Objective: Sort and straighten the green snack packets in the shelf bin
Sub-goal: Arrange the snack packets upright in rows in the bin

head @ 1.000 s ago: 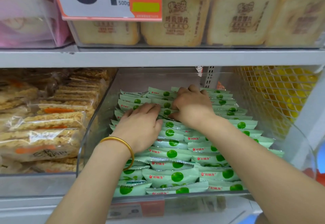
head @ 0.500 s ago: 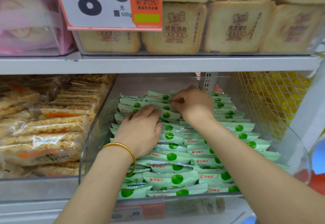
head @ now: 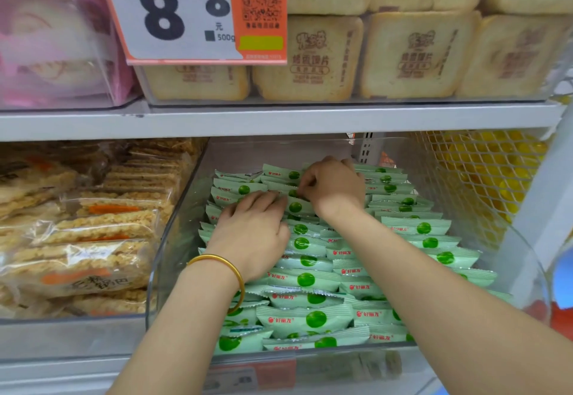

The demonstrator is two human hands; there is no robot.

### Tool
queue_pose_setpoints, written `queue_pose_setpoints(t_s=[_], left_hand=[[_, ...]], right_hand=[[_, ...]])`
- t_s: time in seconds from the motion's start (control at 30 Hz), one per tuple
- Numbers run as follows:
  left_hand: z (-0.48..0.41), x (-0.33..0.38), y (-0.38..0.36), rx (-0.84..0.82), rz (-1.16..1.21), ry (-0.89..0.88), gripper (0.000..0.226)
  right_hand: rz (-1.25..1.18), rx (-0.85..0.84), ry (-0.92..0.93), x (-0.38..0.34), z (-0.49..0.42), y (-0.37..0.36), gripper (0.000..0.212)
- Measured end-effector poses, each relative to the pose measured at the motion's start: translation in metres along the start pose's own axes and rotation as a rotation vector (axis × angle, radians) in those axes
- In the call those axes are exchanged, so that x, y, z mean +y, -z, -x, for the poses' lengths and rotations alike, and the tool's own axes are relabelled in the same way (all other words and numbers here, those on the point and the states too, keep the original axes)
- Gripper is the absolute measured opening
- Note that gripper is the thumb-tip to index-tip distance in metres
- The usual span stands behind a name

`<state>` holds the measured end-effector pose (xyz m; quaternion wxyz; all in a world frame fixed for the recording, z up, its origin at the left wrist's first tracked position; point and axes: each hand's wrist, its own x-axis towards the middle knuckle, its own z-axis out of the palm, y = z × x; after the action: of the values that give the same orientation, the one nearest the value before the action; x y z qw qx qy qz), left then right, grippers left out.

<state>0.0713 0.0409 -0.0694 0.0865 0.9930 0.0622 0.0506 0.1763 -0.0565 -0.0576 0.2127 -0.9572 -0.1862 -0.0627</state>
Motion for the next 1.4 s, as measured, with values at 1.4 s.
queue_pose_setpoints(t_s=[1.4], left_hand=[[-0.007,-0.013,0.002,-0.001,0.111,0.164,0.050]], right_hand=[[-0.815,0.299,0.044,0.013,0.071,0.037,0.023]])
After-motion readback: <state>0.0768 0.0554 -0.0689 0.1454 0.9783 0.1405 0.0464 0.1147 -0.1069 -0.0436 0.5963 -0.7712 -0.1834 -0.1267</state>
